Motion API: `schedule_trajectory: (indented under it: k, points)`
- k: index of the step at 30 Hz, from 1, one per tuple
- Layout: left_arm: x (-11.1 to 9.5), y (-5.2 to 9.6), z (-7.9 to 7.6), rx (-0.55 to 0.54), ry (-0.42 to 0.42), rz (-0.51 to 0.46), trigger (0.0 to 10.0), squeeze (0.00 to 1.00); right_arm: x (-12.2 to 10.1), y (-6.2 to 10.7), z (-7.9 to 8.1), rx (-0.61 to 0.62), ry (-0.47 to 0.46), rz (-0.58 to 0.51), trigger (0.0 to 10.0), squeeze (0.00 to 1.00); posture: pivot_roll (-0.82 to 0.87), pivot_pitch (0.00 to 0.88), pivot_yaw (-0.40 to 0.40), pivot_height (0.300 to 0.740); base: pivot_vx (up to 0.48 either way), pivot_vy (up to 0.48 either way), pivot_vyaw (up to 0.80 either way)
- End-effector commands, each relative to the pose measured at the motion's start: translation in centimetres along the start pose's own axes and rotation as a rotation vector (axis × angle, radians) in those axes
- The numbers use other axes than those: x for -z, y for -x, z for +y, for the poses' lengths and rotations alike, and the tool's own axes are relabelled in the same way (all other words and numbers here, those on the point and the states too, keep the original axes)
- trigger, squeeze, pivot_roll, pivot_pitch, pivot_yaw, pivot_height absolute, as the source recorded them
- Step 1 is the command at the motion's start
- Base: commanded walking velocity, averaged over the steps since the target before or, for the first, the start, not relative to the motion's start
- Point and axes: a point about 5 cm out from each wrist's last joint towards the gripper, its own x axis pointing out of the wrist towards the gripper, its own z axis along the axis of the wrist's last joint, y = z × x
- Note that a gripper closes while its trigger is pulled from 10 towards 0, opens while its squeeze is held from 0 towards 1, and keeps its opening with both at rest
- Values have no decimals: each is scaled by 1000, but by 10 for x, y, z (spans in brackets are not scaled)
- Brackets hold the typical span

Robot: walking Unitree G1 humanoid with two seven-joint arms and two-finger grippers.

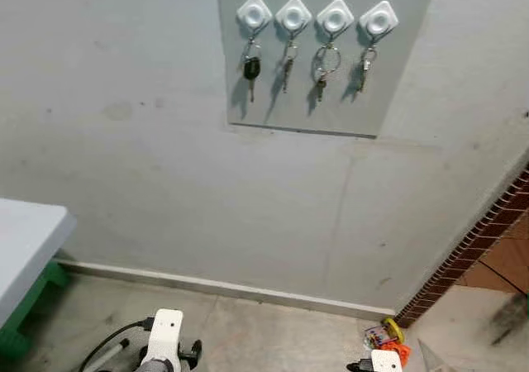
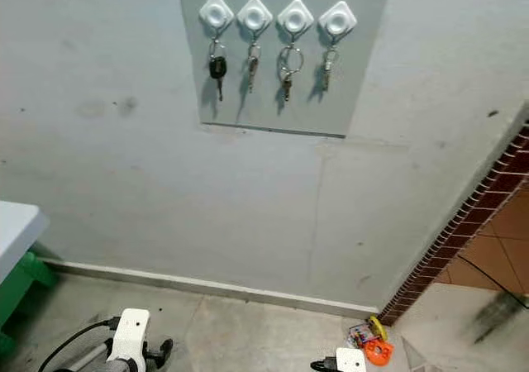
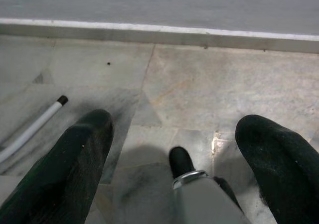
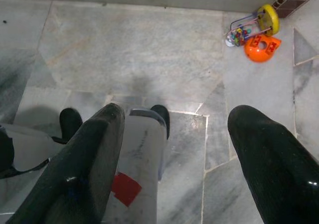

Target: Hang keys on a hook

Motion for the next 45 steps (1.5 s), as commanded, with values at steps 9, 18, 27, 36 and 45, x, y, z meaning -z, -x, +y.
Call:
schedule_trajectory:
  k: [9,18,27,36,45]
  points:
    - [4,1,2,-4,0,12,10000,0,4,1,-3,0,11,28,10000,0,-67,0,18,740,0,-390,0]
    - [3,1,2,-5,0,11,10000,0,5,2,-5,1,11,32,10000,0,-66,0,15,740,0,-383,0]
    - [2,1,3,-20,25,10,10000,0,6,2,-6,3,10,35,10000,0,-67,0,14,740,0,0,0]
    - [3,1,3,-23,31,11,10000,0,6,2,-5,5,10,35,10000,0,-65,0,13,740,0,0,0]
    - [4,1,4,-25,39,15,10000,0,7,1,-3,10,2,41,10000,0,-68,0,17,740,0,0,0]
